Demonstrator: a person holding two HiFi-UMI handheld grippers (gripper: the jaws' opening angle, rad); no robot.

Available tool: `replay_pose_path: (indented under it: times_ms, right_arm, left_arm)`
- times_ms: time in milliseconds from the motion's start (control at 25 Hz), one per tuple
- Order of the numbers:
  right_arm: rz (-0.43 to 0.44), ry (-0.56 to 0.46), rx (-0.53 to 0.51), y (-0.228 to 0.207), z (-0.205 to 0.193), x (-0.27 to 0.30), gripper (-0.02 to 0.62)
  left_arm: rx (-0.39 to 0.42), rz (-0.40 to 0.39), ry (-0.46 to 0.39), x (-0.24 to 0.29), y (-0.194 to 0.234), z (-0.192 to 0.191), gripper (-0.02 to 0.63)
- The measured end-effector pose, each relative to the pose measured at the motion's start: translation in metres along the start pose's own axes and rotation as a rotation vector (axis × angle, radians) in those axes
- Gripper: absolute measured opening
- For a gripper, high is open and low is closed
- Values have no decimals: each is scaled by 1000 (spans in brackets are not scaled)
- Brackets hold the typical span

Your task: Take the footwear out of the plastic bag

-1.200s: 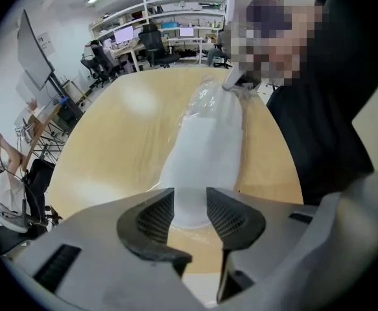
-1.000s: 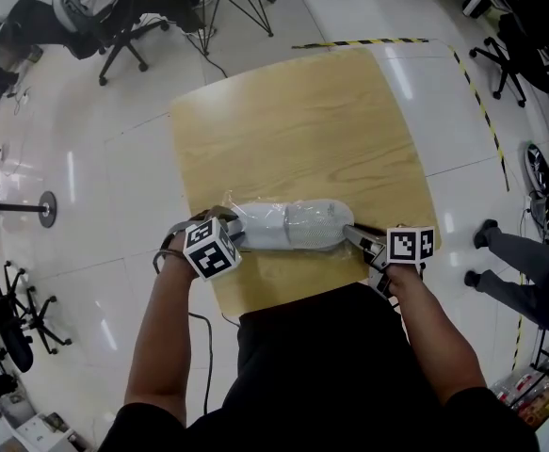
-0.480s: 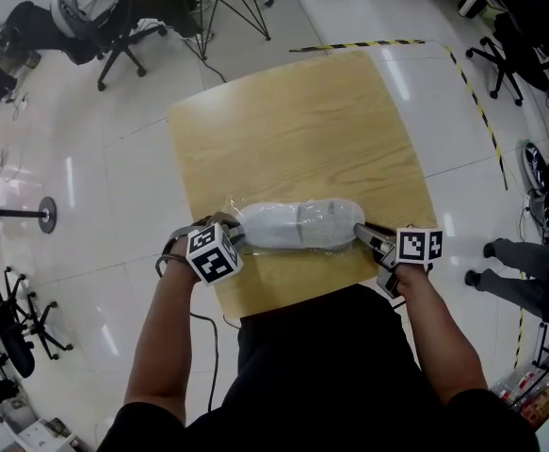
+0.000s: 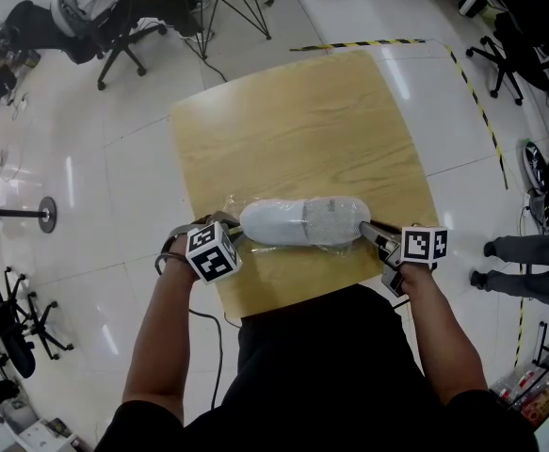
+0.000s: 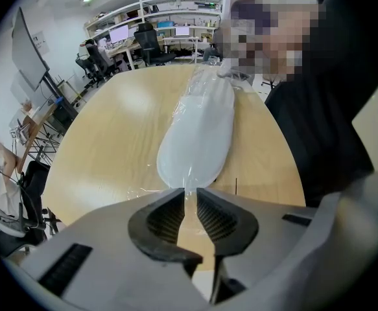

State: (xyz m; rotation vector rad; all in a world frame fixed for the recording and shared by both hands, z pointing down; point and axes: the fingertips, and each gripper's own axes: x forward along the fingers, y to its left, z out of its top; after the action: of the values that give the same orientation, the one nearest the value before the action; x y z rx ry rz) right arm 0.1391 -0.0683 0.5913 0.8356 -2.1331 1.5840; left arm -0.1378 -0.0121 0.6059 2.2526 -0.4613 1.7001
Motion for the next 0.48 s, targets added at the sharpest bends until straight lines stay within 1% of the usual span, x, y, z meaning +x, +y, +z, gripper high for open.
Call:
replay_pose_path:
  times_ms: [480]
  right_arm:
    - [-19,-19,-10,-2,6,-1,87]
  left_arm:
    - [19,25,35,-1,12,-12,51]
